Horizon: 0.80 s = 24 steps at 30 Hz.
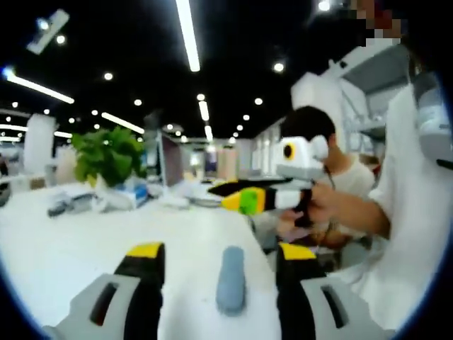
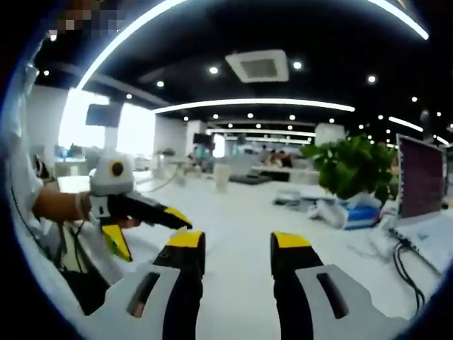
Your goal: Pick up the paper insert the paper into the punch align the paper edges press the punch to punch holes
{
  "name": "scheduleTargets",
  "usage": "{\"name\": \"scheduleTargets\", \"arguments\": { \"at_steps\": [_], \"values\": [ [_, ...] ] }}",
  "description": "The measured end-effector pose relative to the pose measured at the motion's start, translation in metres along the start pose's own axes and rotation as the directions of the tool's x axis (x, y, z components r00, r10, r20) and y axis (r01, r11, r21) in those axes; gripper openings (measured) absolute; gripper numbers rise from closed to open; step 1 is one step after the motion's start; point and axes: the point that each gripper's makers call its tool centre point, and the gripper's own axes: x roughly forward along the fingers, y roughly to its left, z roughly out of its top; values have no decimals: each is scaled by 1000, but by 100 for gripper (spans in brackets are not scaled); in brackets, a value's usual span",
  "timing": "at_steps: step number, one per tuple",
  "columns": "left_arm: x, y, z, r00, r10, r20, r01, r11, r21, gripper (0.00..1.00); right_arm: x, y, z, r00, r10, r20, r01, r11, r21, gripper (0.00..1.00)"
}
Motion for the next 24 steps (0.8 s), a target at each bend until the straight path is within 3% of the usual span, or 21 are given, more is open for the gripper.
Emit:
{"name": "scheduleTargets", "arguments": {
  "at_steps": [7, 14, 21, 24],
  "values": [
    [-35, -1, -6, 996, 76, -47, -76, 997, 13, 63, -3, 14, -13, 989, 134, -54, -136, 990, -27, 39],
    [-76, 9, -27, 977, 188, -97, -190, 982, -11, 65, -3, 22, -18, 975, 217, -41, -219, 974, -63, 38],
    [-106, 20, -46, 953, 272, -132, -278, 960, -34, 71, -5, 41, -32, 932, 346, -107, -358, 924, -133, 41],
    [-114, 22, -49, 946, 293, -140, -302, 952, -44, 72, -8, 55, -41, 889, 436, -142, -452, 885, -109, 41]
  ]
}}
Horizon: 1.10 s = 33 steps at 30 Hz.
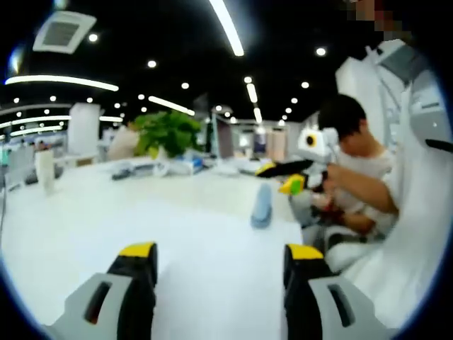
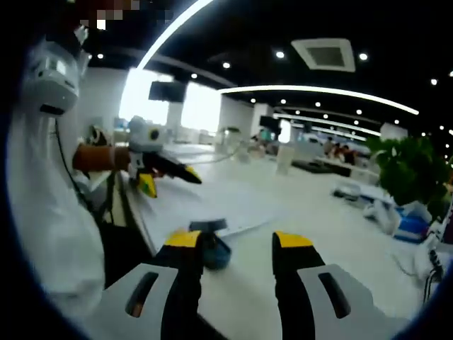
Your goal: Pick up the paper insert the paper into the punch align the paper edges press the punch to punch holes
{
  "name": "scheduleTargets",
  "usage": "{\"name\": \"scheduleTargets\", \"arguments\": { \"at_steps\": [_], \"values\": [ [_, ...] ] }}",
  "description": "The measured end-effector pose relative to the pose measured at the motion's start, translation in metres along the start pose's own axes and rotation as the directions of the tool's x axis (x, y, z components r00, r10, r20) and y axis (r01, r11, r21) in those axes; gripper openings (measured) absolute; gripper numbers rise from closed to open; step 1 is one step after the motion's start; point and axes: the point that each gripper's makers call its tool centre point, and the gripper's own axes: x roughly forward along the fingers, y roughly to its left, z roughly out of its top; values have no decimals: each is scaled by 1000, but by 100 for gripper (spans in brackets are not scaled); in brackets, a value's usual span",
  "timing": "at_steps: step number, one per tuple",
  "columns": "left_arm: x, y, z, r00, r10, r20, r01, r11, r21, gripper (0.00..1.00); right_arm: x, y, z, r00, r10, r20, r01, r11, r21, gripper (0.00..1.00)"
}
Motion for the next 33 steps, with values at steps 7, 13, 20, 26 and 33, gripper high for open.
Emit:
{"name": "scheduleTargets", "arguments": {
  "at_steps": [7, 13, 20, 26, 33],
  "values": [
    [-6, 4, -4, 1000, 22, -10, -22, 1000, -12, 72, 7, 10, -8, 992, 130, -3, -130, 991, 14, 41],
    [-6, 3, -10, 999, 26, -30, -26, 1000, 2, 72, 12, 2, -18, 984, 176, -41, -175, 984, 16, 37],
    [-4, 3, -16, 998, 23, -56, -23, 1000, -3, 71, 21, 14, -28, 965, 245, -98, -249, 968, -33, 36],
    [0, 7, -25, 995, 24, -98, -24, 1000, 10, 71, 24, 14, -33, 948, 297, -114, -298, 955, 10, 33],
    [0, 12, -28, 993, 29, -117, -30, 1000, -4, 70, 30, 13, -29, 940, 326, -98, -328, 945, -1, 33]
  ]
}}
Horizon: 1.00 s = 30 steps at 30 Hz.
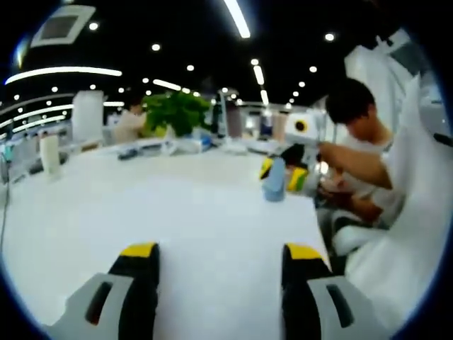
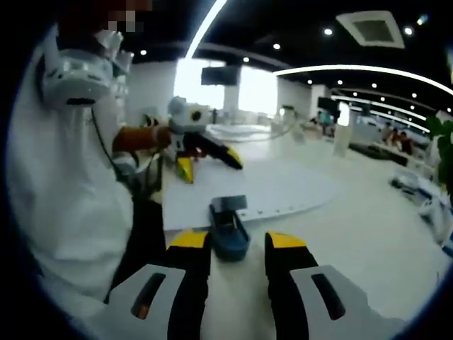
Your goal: Pick up the paper insert the paper into the punch align the paper edges press the punch to punch holes
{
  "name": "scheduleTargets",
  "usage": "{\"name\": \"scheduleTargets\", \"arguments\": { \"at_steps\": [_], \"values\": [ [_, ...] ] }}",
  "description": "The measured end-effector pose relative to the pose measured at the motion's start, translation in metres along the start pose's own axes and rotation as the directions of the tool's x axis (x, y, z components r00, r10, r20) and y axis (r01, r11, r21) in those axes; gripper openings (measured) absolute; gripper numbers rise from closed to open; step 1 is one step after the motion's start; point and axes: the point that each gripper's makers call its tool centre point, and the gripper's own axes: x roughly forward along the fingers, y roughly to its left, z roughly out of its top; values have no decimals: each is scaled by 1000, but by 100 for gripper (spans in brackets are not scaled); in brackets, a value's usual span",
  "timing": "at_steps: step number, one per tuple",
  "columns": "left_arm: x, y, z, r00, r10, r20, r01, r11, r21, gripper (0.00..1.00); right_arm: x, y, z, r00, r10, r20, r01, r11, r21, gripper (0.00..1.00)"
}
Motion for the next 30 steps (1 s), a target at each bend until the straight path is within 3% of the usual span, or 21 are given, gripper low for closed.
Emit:
{"name": "scheduleTargets", "arguments": {
  "at_steps": [17, 25, 30],
  "values": [
    [2, 6, 0, 1000, 22, -6, -22, 1000, 21, 67, 3, 5, -5, 999, 47, -28, -47, 999, -22, 32],
    [2, 8, 1, 1000, 24, -6, -23, 1000, 21, 67, 7, 9, -4, 996, 90, -23, -92, 992, -85, 24],
    [3, 12, 1, 1000, 28, -6, -28, 999, 19, 67, 6, 10, -5, 994, 106, -12, -107, 991, -77, 23]
  ]
}}
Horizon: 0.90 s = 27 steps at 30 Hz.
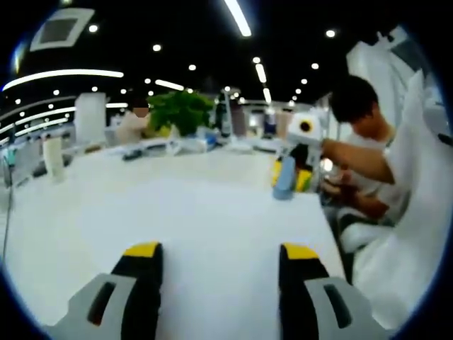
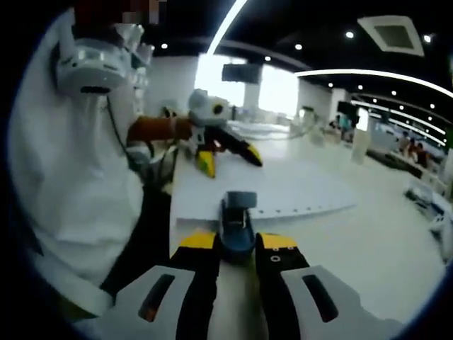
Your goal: Pick up the paper insert the paper into the punch align the paper edges press the punch to punch holes
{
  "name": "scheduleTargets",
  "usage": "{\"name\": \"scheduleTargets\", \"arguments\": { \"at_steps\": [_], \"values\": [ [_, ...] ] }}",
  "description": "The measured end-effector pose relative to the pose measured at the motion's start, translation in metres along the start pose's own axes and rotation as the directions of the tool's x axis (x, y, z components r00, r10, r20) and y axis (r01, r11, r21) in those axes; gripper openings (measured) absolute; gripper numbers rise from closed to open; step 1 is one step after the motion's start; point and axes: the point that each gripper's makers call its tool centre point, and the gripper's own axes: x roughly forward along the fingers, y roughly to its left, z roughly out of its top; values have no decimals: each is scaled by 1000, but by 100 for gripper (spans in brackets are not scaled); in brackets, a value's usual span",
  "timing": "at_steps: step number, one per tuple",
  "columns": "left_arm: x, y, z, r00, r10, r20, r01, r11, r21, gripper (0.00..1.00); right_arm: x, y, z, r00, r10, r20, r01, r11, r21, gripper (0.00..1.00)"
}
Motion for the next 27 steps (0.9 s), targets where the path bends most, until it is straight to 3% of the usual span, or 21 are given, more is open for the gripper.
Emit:
{"name": "scheduleTargets", "arguments": {
  "at_steps": [6, 27],
  "values": [
    [0, 1, 0, 1000, 7, 2, -7, 1000, -1, 67, -1, 10, 1, 999, 52, 13, -52, 999, 4, 23],
    [1, 1, 0, 1000, 6, 4, -6, 1000, -1, 67, 2, 15, 3, 994, 112, 6, -112, 993, -24, 23]
  ]
}}
